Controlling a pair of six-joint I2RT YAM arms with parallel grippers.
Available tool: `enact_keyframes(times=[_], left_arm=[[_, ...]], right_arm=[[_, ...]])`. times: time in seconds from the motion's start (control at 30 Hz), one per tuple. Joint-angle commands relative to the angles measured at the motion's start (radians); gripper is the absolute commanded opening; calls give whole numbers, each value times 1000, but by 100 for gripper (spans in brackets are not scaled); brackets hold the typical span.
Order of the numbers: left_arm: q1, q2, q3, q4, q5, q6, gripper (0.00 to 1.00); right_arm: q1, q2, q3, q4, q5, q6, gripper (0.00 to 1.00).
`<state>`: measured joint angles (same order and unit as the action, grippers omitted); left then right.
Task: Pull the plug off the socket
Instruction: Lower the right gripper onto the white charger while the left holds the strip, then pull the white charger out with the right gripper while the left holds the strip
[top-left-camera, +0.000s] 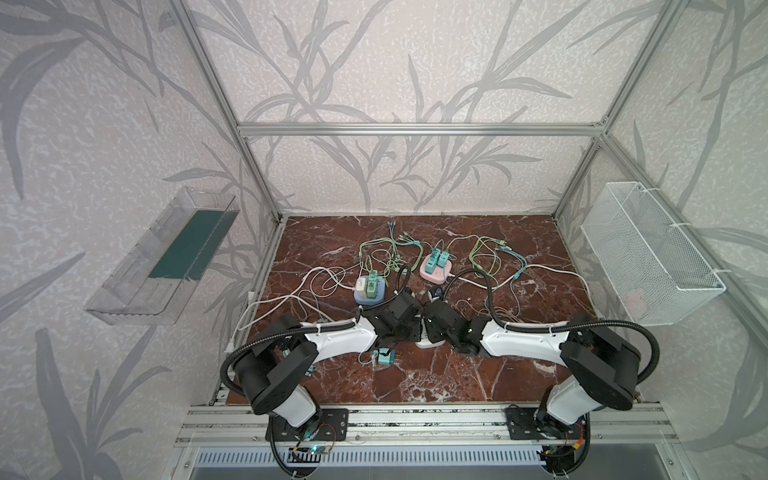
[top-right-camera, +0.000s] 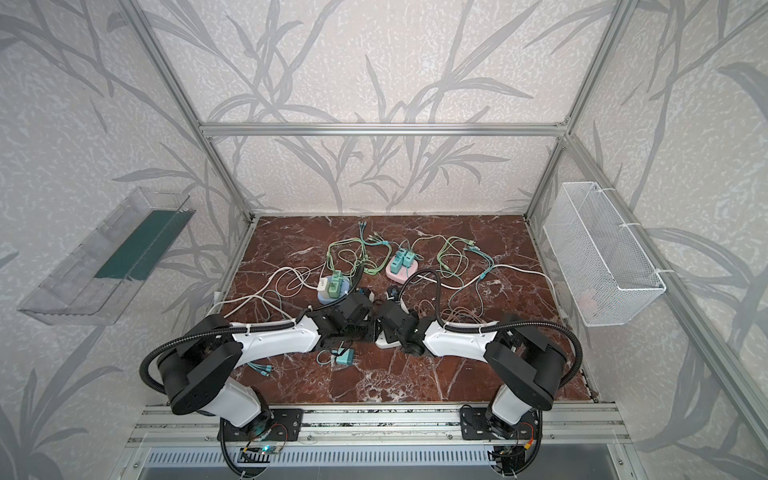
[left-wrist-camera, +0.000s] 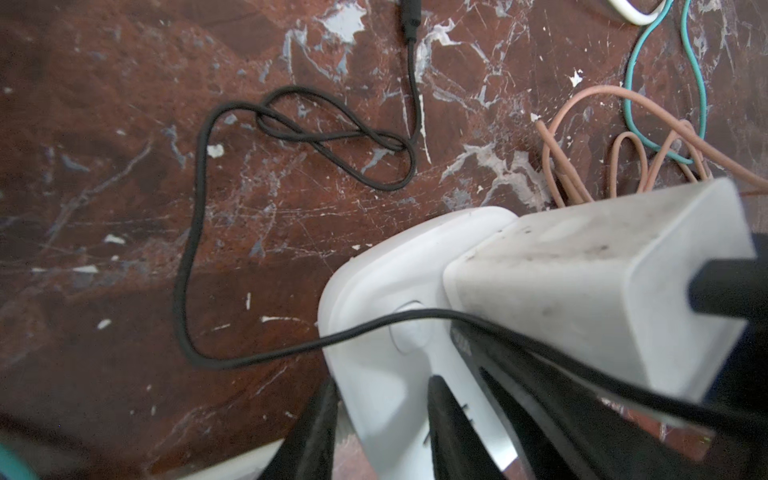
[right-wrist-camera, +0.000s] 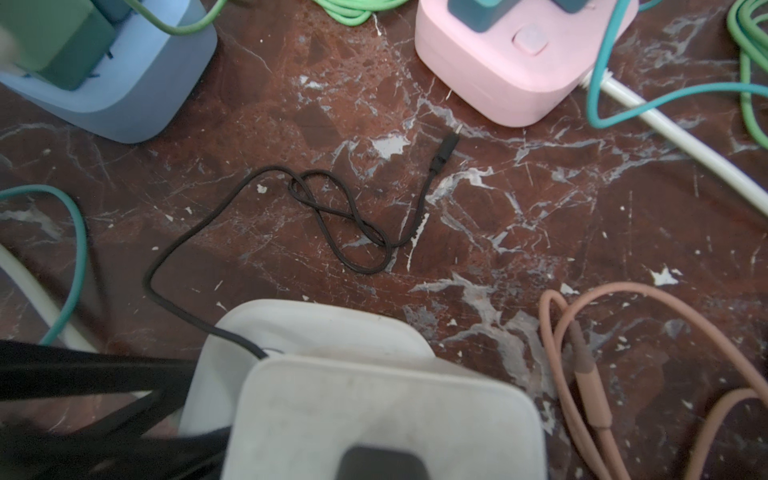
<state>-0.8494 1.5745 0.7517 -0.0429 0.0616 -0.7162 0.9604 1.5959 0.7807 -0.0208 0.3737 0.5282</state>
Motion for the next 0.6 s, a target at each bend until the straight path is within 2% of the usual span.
enact_keyframes(times=[0.0, 0.57], left_arm=[[-2, 65, -30, -145, -18, 4, 38], [-3, 107, -13, -134, 14, 4, 37]], right_arm=[[11, -75, 6, 69, -20, 14, 31], [49, -45, 27, 55, 13, 28, 30]])
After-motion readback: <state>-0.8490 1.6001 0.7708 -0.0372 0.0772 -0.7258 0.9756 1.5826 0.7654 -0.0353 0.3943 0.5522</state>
